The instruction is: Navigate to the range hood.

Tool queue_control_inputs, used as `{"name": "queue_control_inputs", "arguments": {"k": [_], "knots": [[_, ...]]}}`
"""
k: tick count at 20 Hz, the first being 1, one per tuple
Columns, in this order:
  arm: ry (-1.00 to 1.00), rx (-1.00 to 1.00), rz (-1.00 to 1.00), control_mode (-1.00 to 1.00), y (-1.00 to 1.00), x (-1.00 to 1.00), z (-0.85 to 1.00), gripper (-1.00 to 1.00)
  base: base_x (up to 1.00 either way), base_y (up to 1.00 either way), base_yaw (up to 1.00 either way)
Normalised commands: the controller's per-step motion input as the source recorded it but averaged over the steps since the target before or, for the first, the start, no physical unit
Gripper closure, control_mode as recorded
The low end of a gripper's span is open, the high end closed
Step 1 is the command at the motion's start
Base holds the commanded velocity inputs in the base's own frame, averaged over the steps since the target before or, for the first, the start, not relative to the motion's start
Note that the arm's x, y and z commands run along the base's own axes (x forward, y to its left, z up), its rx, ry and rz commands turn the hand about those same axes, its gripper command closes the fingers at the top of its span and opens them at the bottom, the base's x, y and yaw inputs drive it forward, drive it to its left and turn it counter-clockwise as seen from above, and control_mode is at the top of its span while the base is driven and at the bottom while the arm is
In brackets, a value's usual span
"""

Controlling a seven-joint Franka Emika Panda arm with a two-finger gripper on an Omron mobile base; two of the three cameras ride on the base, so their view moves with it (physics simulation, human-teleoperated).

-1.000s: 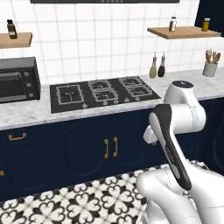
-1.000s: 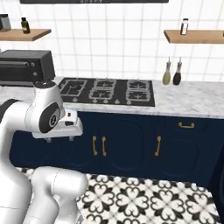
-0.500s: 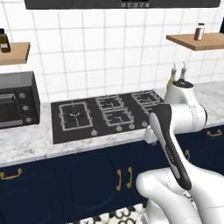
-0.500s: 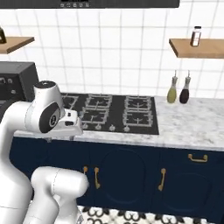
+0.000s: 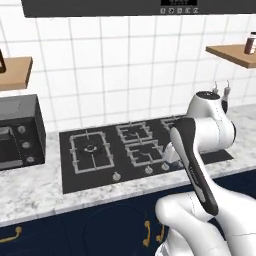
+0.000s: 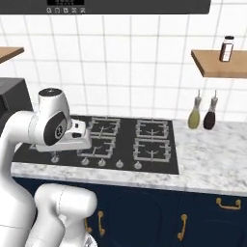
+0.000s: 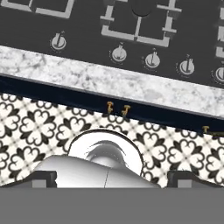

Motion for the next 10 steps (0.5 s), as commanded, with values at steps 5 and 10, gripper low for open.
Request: {"name": "queue_control_inputs", "arguments": {"k": [5, 10], "knots": [[0.00, 0.00, 0.00, 1.00, 0.00, 0.00, 0.00, -1.00, 0.42, 0.17, 0.00], [0.00, 0.00, 0.00, 1.00, 0.00, 0.00, 0.00, -1.00, 0.45, 0.17, 0.00]]}}
